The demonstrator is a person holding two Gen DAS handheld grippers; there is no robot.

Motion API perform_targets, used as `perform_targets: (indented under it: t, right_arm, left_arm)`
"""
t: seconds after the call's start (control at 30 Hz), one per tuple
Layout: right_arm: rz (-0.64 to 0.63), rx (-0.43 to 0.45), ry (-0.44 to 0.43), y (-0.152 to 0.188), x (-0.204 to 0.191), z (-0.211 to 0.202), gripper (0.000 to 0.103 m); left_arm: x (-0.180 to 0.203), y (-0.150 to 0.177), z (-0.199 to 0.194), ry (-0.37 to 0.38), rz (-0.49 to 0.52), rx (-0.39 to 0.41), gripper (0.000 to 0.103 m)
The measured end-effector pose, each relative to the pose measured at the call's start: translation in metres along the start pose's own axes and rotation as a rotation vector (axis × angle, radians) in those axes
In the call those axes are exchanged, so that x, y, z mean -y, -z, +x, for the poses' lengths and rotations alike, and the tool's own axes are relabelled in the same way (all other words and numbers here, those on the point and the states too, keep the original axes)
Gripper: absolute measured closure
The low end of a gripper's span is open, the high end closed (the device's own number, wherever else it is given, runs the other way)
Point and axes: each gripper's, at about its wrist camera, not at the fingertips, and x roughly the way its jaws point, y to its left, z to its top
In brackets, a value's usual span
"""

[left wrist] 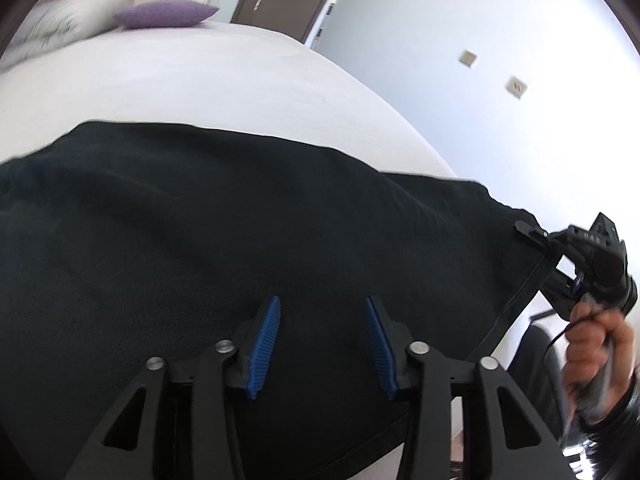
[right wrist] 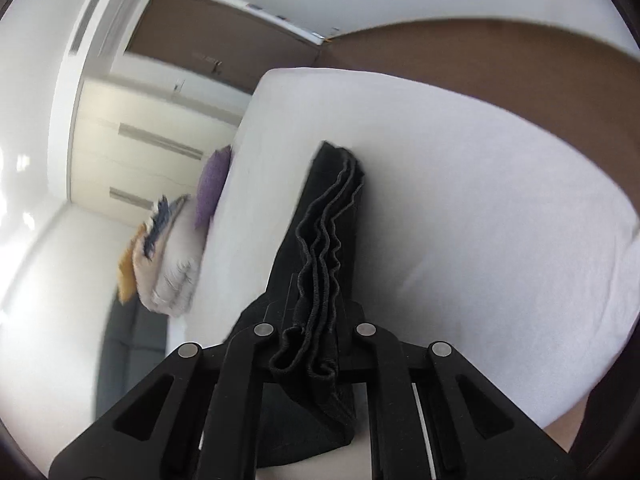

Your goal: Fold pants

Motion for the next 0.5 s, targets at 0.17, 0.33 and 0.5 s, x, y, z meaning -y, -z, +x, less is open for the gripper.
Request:
perform_targets:
  t: [0.17, 0.33, 0.5]
  right_arm:
    - [-0.703, -0.044, 0.17, 0.071, -0.123, 0.036, 0.094]
    - [-1.011, -0.21, 0.247, 0.154, -0.144, 0.093, 0.094]
    - [-1.075, -0.189, 0.283, 0.169, -0.142, 0.1, 0.094]
  left_arm:
    - [-0.021, -0.012, -0.017, 0.054, -0.116, 0.061, 0.07]
    - [-0.036, -0.022, -0.013, 0.13, -0.224, 0.044, 0.06]
    - [-0.041, -0.03, 0.004, 0.23, -0.349, 0.026, 0.017]
